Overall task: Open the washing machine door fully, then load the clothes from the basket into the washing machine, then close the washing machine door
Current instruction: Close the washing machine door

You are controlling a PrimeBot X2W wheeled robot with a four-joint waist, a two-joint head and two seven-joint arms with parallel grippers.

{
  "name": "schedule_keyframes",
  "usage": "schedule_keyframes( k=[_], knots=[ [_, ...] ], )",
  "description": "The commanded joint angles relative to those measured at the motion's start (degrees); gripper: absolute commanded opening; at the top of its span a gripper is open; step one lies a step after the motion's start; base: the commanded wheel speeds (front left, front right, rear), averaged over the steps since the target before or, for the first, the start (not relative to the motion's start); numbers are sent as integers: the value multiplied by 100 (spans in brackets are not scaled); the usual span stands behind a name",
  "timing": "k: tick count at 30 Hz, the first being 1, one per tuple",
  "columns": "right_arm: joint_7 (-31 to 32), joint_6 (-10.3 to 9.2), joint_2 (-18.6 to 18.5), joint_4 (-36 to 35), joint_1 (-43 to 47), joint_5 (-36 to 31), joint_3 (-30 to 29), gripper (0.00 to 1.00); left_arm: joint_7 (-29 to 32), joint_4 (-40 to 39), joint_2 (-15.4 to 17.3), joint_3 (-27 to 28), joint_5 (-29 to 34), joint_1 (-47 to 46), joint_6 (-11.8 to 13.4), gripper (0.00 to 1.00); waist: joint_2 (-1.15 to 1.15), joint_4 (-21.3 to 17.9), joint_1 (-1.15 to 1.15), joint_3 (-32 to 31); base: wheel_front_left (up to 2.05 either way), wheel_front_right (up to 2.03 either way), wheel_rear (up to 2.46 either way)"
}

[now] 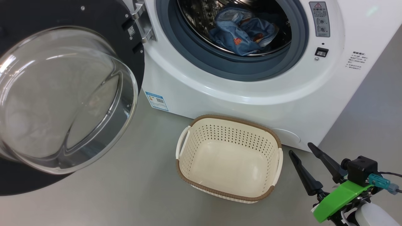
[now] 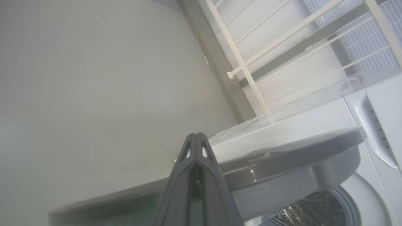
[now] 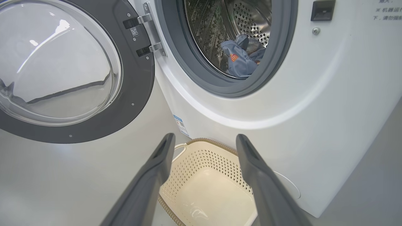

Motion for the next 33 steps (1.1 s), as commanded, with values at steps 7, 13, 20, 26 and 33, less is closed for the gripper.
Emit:
schedule_keyframes(
  k=[7, 13, 20, 26, 33],
  knots=[
    [-69, 57, -39, -114, -35, 130, 44, 100, 423, -339, 59, -117, -213, 324, -163, 0, 0, 18, 0, -66, 0, 0, 0],
    [-69, 57, -26, -118, -5, 129, 8, 100, 606, -691, -24, -210, -357, 545, -200, 0, 0, 34, 0, -122, 0, 0, 0],
    [-69, 57, 0, -114, 32, 131, -23, 100, 815, -1161, -108, -319, -548, 764, -212, 0, 0, 37, 0, -218, 0, 0, 0],
    [-69, 57, 18, -130, 95, 131, -89, 100, 1107, -1818, -82, -472, -825, 1039, -214, 0, 0, 32, 0, -307, 0, 0, 0],
    [-69, 57, 45, -153, 199, 113, -216, 100, 1403, -2669, 44, -720, -1119, 1413, -214, 0, 0, 1, 0, -413, 0, 0, 0]
  ],
)
